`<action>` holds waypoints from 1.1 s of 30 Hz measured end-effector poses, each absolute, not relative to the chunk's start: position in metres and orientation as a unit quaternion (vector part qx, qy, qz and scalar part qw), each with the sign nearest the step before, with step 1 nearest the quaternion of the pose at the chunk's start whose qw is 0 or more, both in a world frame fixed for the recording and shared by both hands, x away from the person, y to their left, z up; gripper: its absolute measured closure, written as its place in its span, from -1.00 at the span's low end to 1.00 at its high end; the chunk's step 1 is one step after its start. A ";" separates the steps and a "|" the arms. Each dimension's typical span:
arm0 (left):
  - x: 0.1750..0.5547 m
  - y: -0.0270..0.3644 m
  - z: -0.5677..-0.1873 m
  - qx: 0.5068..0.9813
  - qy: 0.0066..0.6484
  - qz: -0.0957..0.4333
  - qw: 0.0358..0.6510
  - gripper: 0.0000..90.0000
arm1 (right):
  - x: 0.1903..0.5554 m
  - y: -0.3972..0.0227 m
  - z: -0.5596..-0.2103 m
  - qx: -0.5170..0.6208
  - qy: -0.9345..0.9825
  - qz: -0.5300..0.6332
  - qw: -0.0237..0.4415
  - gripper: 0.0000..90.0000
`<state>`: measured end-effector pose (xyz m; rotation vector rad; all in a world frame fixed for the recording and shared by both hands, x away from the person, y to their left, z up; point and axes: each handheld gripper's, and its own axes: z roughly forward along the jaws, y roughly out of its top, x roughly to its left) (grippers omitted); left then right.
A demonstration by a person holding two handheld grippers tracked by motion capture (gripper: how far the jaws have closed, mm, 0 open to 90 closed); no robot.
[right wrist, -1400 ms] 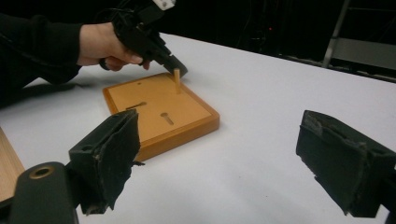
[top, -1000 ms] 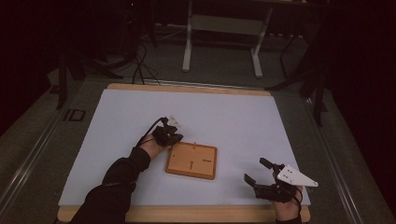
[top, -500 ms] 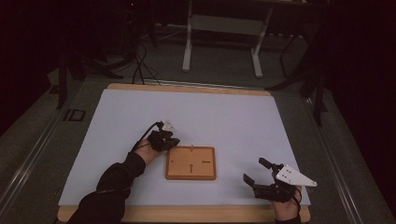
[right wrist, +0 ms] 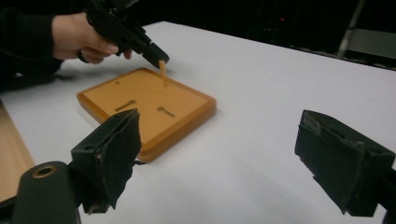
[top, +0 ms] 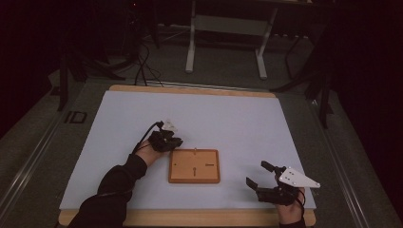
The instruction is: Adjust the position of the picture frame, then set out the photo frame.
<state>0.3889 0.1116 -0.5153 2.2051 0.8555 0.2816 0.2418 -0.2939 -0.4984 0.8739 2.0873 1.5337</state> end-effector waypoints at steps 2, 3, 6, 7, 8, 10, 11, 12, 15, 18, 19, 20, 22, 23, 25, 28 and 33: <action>0.388 0.113 -0.512 0.857 0.332 0.106 0.379 0.77 | 0.241 -0.293 -0.498 0.316 0.744 0.551 0.207 -0.71; 0.386 0.114 -0.509 0.857 0.327 0.105 0.384 0.71 | 0.241 -0.293 -0.498 0.318 0.742 0.553 0.208 -0.72; 0.382 0.117 -0.503 0.856 0.314 0.096 0.400 0.56 | 0.239 -0.296 -0.495 0.325 0.727 0.564 0.216 -0.73; 0.380 0.118 -0.501 0.854 0.310 0.090 0.409 0.51 | 0.238 -0.297 -0.494 0.326 0.724 0.568 0.218 -0.72; 0.377 0.119 -0.498 0.852 0.305 0.090 0.417 0.51 | 0.237 -0.297 -0.493 0.328 0.722 0.567 0.224 -0.72; 0.374 0.120 -0.495 0.852 0.298 0.087 0.423 0.47 | 0.236 -0.296 -0.492 0.322 0.722 0.569 0.227 -0.71; 0.372 0.120 -0.493 0.851 0.298 0.084 0.425 0.47 | 0.235 -0.296 -0.491 0.320 0.722 0.568 0.229 -0.71; 0.371 0.119 -0.492 0.851 0.297 0.084 0.425 0.46 | 0.234 -0.295 -0.491 0.319 0.723 0.567 0.233 -0.71; 0.365 0.117 -0.491 0.854 0.287 0.084 0.426 0.38 | 0.234 -0.293 -0.491 0.311 0.729 0.563 0.232 -0.70; 0.361 0.115 -0.490 0.854 0.277 0.082 0.432 0.38 | 0.236 -0.290 -0.494 0.306 0.737 0.560 0.222 -0.69; 0.359 0.115 -0.489 0.853 0.275 0.079 0.437 0.38 | 0.237 -0.290 -0.494 0.305 0.739 0.561 0.216 -0.63; 0.358 0.114 -0.489 0.853 0.271 0.081 0.440 0.38 | 0.236 -0.289 -0.493 0.308 0.741 0.560 0.206 -0.57; 0.355 0.113 -0.486 0.852 0.263 0.080 0.445 0.38 | 0.236 -0.288 -0.493 0.306 0.741 0.564 0.199 -0.55; 0.354 0.113 -0.485 0.852 0.262 0.082 0.446 0.38 | 0.236 -0.286 -0.493 0.307 0.745 0.558 0.199 -0.53; 0.350 0.111 -0.484 0.851 0.257 0.084 0.450 0.34 | 0.238 -0.283 -0.496 0.306 0.752 0.550 0.195 -0.52; 0.347 0.108 -0.484 0.854 0.249 0.089 0.449 0.34 | 0.240 -0.282 -0.497 0.303 0.754 0.546 0.207 -0.60; 0.344 0.102 -0.490 0.856 0.241 0.090 0.448 0.34 | 0.240 -0.283 -0.495 0.298 0.747 0.556 0.210 -0.72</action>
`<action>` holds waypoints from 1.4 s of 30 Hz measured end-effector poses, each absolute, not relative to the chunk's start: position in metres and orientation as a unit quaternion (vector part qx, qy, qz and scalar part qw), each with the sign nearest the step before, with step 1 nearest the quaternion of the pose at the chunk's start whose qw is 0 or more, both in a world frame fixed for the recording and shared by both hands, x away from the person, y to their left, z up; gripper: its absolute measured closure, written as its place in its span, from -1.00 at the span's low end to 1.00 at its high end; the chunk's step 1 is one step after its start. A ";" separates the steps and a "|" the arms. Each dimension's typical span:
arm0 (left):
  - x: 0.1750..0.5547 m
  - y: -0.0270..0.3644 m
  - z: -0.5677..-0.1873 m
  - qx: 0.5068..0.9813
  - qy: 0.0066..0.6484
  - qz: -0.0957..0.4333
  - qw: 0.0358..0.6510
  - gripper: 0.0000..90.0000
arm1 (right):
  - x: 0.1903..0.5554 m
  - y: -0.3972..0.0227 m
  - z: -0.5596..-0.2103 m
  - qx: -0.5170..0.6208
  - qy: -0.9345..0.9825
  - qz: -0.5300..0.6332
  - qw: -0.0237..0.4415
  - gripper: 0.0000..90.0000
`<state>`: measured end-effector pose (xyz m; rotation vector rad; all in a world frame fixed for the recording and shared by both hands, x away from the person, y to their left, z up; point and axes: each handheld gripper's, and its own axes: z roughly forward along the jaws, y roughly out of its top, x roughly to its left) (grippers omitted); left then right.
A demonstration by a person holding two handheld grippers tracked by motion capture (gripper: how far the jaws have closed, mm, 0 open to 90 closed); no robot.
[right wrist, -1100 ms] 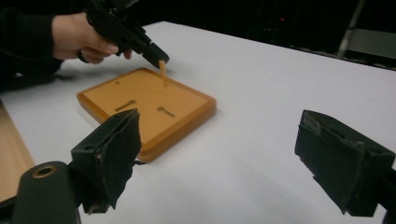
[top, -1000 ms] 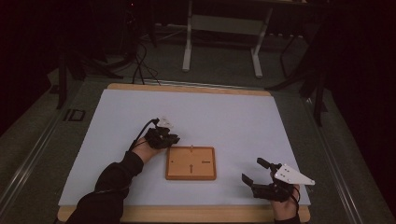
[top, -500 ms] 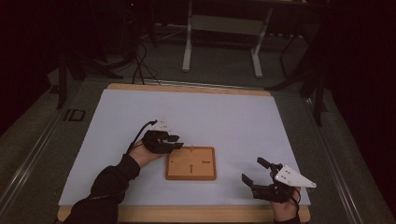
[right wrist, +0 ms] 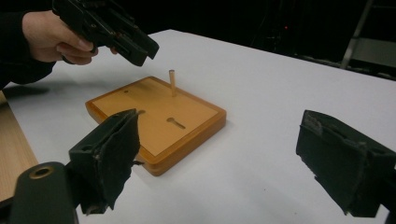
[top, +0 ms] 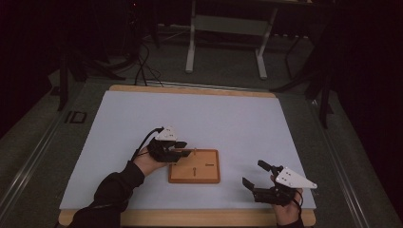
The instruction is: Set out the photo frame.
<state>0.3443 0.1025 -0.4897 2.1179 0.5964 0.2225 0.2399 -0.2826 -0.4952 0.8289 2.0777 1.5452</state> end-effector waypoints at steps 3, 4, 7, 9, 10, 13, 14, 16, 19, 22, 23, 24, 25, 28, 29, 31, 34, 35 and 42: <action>0.346 0.098 -0.493 0.857 0.237 0.087 0.449 0.34 | 0.240 -0.281 -0.495 0.300 0.752 0.547 0.214 -0.74; 0.346 0.096 -0.494 0.859 0.234 0.089 0.448 0.34 | 0.240 -0.281 -0.495 0.299 0.751 0.548 0.215 -0.74; 0.349 0.090 -0.497 0.860 0.232 0.091 0.446 0.34 | 0.239 -0.280 -0.494 0.287 0.752 0.552 0.218 -0.74; 0.352 0.088 -0.498 0.859 0.234 0.087 0.447 0.35 | 0.238 -0.278 -0.494 0.285 0.754 0.549 0.222 -0.71; 0.353 0.087 -0.499 0.859 0.235 0.090 0.445 0.36 | 0.239 -0.277 -0.494 0.281 0.756 0.549 0.218 -0.71; 0.356 0.084 -0.502 0.860 0.237 0.086 0.444 0.40 | 0.239 -0.275 -0.495 0.290 0.762 0.540 0.211 -0.72; 0.357 0.083 -0.504 0.863 0.238 0.089 0.437 0.43 | 0.239 -0.274 -0.496 0.290 0.762 0.537 0.215 -0.74; 0.360 0.081 -0.507 0.864 0.240 0.090 0.434 0.46 | 0.239 -0.273 -0.497 0.288 0.763 0.538 0.214 -0.76; 0.362 0.079 -0.509 0.864 0.239 0.090 0.433 0.48 | 0.239 -0.271 -0.498 0.292 0.764 0.536 0.209 -0.76; 0.363 0.076 -0.511 0.865 0.237 0.089 0.432 0.53 | 0.239 -0.270 -0.498 0.294 0.762 0.538 0.210 -0.76; 0.363 0.075 -0.511 0.865 0.237 0.088 0.433 0.58 | 0.240 -0.270 -0.498 0.296 0.761 0.538 0.210 -0.76; 0.363 0.074 -0.511 0.866 0.235 0.087 0.432 0.61 | 0.240 -0.271 -0.498 0.296 0.761 0.539 0.208 -0.76; 0.364 0.074 -0.512 0.866 0.236 0.089 0.432 0.66 | 0.240 -0.270 -0.498 0.296 0.761 0.538 0.208 -0.76; 0.364 0.072 -0.512 0.867 0.235 0.086 0.431 0.78 | 0.239 -0.270 -0.499 0.295 0.764 0.534 0.211 -0.76; 0.365 0.072 -0.512 0.867 0.234 0.085 0.432 0.80 | 0.239 -0.269 -0.499 0.295 0.764 0.534 0.209 -0.76; 0.365 0.071 -0.512 0.868 0.233 0.086 0.430 0.84 | 0.240 -0.269 -0.499 0.294 0.766 0.533 0.206 -0.76; 0.365 0.071 -0.511 0.870 0.231 0.089 0.427 0.85 | 0.241 -0.268 -0.501 0.295 0.771 0.528 0.203 -0.75; 0.365 0.070 -0.511 0.871 0.229 0.090 0.426 0.86 | 0.241 -0.268 -0.501 0.293 0.771 0.528 0.202 -0.75; 0.369 0.071 -0.510 0.875 0.225 0.075 0.422 0.87 | 0.238 -0.262 -0.500 0.274 0.785 0.514 0.212 -0.73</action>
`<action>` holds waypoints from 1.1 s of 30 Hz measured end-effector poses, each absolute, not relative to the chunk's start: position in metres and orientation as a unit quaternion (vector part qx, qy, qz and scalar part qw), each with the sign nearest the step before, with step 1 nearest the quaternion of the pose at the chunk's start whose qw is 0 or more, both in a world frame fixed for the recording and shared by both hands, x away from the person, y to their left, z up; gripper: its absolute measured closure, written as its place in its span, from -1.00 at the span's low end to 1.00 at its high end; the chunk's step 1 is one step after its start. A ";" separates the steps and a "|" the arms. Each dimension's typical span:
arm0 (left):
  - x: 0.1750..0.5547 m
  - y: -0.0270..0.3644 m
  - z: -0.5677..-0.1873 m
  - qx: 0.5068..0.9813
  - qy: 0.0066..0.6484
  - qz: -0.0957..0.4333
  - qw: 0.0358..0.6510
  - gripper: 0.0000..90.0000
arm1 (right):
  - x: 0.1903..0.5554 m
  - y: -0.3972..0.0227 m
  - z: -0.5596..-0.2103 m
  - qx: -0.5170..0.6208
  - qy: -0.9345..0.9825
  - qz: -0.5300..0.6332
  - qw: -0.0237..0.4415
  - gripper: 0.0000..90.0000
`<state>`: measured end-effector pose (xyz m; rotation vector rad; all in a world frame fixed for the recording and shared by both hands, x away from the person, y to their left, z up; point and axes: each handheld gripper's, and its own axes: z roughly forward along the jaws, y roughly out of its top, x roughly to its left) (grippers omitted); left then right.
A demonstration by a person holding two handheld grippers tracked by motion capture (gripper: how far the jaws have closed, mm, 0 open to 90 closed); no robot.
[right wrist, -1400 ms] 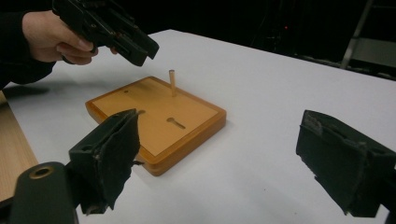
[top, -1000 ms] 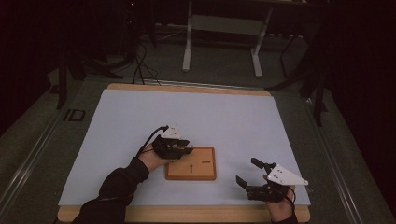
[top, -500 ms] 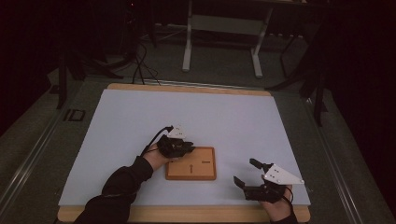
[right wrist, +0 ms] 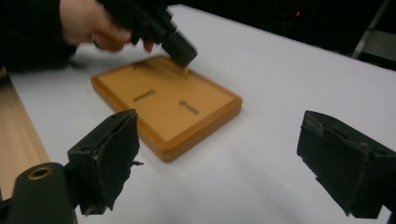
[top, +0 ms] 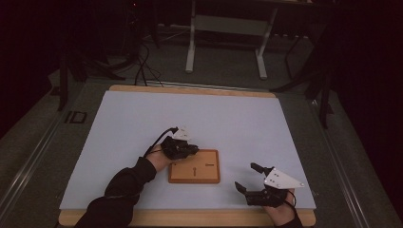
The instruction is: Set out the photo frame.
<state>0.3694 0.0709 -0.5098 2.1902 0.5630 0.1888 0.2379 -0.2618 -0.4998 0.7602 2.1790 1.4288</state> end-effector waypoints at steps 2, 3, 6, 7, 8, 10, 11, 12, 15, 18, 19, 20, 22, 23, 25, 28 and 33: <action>0.371 0.071 -0.510 0.875 0.226 0.070 0.423 0.87 | 0.236 -0.257 -0.500 0.262 0.792 0.509 0.213 -0.76; 0.372 0.072 -0.510 0.872 0.232 0.064 0.425 0.87 | 0.235 -0.256 -0.500 0.256 0.795 0.507 0.214 -0.77; 0.375 0.072 -0.509 0.874 0.231 0.056 0.424 0.87 | 0.232 -0.245 -0.499 0.232 0.807 0.495 0.222 -0.77; 0.376 0.072 -0.509 0.874 0.232 0.053 0.424 0.87 | 0.231 -0.242 -0.499 0.224 0.812 0.488 0.230 -0.77; 0.377 0.073 -0.509 0.875 0.231 0.049 0.423 0.87 | 0.230 -0.238 -0.499 0.213 0.819 0.477 0.239 -0.77; 0.380 0.073 -0.508 0.876 0.231 0.044 0.420 0.87 | 0.227 -0.232 -0.499 0.187 0.826 0.463 0.261 -0.75; 0.380 0.073 -0.508 0.877 0.230 0.043 0.420 0.88 | 0.225 -0.227 -0.498 0.172 0.833 0.454 0.266 -0.74; 0.381 0.073 -0.508 0.876 0.231 0.037 0.421 0.87 | 0.224 -0.224 -0.499 0.162 0.836 0.446 0.276 -0.74; 0.385 0.075 -0.508 0.875 0.233 0.027 0.424 0.88 | 0.220 -0.209 -0.502 0.110 0.850 0.414 0.307 -0.70; 0.388 0.076 -0.508 0.873 0.237 0.017 0.426 0.88 | 0.216 -0.195 -0.508 0.058 0.862 0.379 0.332 -0.63; 0.389 0.076 -0.509 0.872 0.238 0.013 0.428 0.88 | 0.216 -0.192 -0.511 0.048 0.867 0.369 0.333 -0.61; 0.390 0.076 -0.509 0.871 0.240 0.010 0.429 0.88 | 0.216 -0.189 -0.513 0.039 0.868 0.360 0.340 -0.61; 0.391 0.076 -0.509 0.872 0.239 0.007 0.428 0.88 | 0.216 -0.186 -0.515 0.030 0.869 0.354 0.346 -0.61; 0.391 0.076 -0.508 0.872 0.239 0.006 0.427 0.88 | 0.215 -0.181 -0.519 0.012 0.868 0.332 0.369 -0.61; 0.392 0.076 -0.508 0.874 0.238 0.006 0.425 0.88 | 0.214 -0.175 -0.524 -0.005 0.869 0.308 0.387 -0.53; 0.393 0.076 -0.508 0.875 0.237 0.004 0.423 0.88 | 0.213 -0.169 -0.531 -0.034 0.865 0.268 0.423 -0.40; 0.395 0.076 -0.508 0.873 0.240 -0.005 0.424 0.88 | 0.214 -0.160 -0.546 -0.087 0.848 0.191 0.487 -0.07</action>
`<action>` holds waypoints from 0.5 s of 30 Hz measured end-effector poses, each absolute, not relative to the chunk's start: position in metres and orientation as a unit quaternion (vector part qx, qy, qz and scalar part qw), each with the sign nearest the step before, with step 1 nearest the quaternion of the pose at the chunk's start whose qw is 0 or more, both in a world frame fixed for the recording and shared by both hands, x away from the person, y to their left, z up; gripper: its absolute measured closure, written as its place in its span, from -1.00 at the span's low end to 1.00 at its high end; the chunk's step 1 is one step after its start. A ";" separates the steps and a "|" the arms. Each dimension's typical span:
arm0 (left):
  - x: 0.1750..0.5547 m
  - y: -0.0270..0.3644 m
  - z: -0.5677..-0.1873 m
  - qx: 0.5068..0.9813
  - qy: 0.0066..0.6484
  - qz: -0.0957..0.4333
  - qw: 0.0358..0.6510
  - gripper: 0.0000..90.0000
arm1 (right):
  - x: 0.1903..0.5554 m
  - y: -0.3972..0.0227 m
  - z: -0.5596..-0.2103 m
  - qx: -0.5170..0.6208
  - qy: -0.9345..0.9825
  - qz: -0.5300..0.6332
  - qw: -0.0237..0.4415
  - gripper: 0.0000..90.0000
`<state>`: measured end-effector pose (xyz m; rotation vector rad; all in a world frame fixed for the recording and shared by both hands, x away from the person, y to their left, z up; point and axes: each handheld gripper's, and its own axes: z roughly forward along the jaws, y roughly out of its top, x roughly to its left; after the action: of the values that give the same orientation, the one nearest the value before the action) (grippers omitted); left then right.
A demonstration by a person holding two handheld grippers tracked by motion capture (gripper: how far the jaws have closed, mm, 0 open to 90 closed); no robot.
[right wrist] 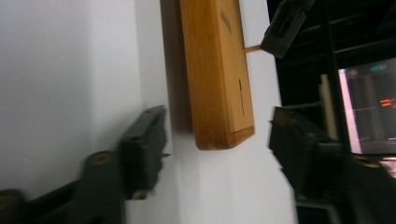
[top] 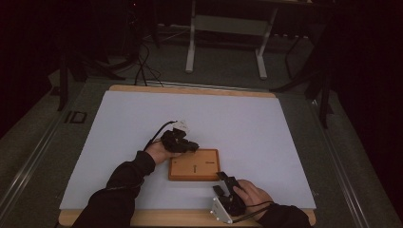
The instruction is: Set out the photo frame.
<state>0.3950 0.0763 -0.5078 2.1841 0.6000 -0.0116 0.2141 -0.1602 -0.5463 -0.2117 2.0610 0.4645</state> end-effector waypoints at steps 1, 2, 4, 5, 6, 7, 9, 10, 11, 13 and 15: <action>0.395 0.076 -0.508 0.873 0.241 -0.006 0.424 0.88 | 0.215 -0.159 -0.549 -0.093 0.844 0.180 0.497 -0.01; 0.396 0.076 -0.508 0.874 0.239 -0.006 0.424 0.88 | 0.216 -0.158 -0.551 -0.097 0.840 0.175 0.505 0.03; 0.396 0.076 -0.508 0.874 0.238 -0.006 0.423 0.88 | 0.218 -0.157 -0.555 -0.104 0.835 0.169 0.513 0.08; 0.396 0.076 -0.507 0.874 0.239 -0.006 0.422 0.88 | 0.219 -0.156 -0.556 -0.109 0.831 0.163 0.521 0.09; 0.396 0.076 -0.507 0.876 0.236 -0.006 0.421 0.88 | 0.220 -0.156 -0.558 -0.115 0.829 0.157 0.525 0.10; 0.396 0.076 -0.507 0.876 0.237 -0.007 0.421 0.88 | 0.220 -0.155 -0.559 -0.120 0.825 0.154 0.531 0.14; 0.397 0.076 -0.507 0.877 0.237 -0.008 0.419 0.88 | 0.221 -0.154 -0.562 -0.130 0.818 0.147 0.541 0.19; 0.397 0.076 -0.507 0.877 0.237 -0.008 0.419 0.88 | 0.221 -0.154 -0.564 -0.134 0.812 0.145 0.549 0.23; 0.397 0.076 -0.506 0.877 0.237 -0.008 0.418 0.88 | 0.220 -0.154 -0.565 -0.139 0.808 0.142 0.555 0.28; 0.397 0.076 -0.506 0.878 0.237 -0.008 0.417 0.88 | 0.221 -0.153 -0.567 -0.146 0.801 0.137 0.564 0.38; 0.397 0.075 -0.506 0.879 0.237 -0.008 0.414 0.88 | 0.221 -0.153 -0.569 -0.149 0.799 0.135 0.566 0.44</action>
<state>0.3970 0.0751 -0.5057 2.2080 0.5959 -0.0190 0.2206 -0.1529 -0.5688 -0.3496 1.8791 0.3163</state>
